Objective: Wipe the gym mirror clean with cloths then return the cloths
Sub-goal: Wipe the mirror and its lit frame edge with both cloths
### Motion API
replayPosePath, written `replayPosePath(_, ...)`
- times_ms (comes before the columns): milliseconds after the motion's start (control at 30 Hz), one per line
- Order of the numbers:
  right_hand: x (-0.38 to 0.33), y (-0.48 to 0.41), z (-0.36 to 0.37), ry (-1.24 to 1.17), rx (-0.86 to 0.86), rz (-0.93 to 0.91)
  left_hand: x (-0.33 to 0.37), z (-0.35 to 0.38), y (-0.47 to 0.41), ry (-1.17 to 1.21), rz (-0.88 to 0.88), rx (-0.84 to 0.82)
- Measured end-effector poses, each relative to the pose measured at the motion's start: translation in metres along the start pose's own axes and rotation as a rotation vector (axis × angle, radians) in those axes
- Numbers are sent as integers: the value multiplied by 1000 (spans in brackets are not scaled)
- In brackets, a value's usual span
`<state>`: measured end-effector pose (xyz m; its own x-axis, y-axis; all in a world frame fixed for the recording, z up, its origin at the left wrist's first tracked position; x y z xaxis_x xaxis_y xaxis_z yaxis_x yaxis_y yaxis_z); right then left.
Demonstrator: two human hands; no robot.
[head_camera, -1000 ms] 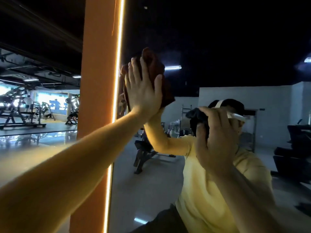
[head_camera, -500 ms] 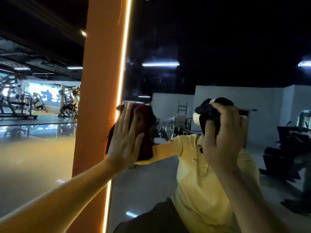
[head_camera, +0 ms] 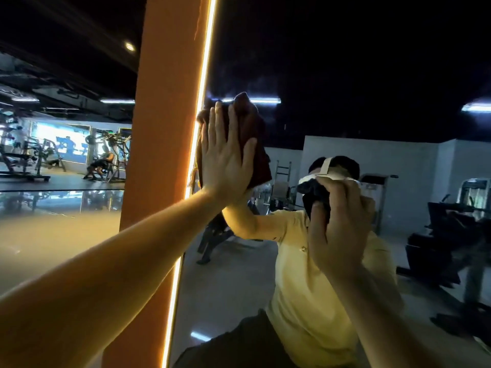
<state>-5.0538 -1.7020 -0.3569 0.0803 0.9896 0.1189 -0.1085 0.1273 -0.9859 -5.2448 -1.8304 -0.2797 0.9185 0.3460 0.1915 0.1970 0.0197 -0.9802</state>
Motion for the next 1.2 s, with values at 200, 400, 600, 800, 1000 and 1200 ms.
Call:
replayPosePath(200, -16, 28, 13, -68, -25, -21, -34, 9, 126, 14, 226, -71)
replayPosePath(400, -29, 60, 20, -89, -158, -33, -89, 4, 320, -124, 231, -367)
replayPosePath(600, -20, 49, 0, -63, -167, 1, -19, 2, 167, -49, 333, -220)
replayPosePath(800, -9, 36, -20, -53, -87, 58, 43, 25, 67, -33, 248, -44)
replayPosePath(1000, -11, 59, -15, -100, -75, 87, 11, 38, 207, -45, 535, -215)
replayPosePath(1200, -14, 77, -15, -97, -190, 8, -41, 27, 359, -225, 693, -452)
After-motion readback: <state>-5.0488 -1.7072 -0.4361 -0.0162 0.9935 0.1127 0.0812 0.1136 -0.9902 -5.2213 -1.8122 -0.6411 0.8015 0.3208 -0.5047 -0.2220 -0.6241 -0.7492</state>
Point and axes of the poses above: each hand's wrist, its own y-axis away from the middle knuckle, its own z-axis out of the palm, x = y × z, the point moved 8 cm from there along -y, towards the middle knuckle, and after that the axes turned 1 degree about x, right-handed, at the moved point
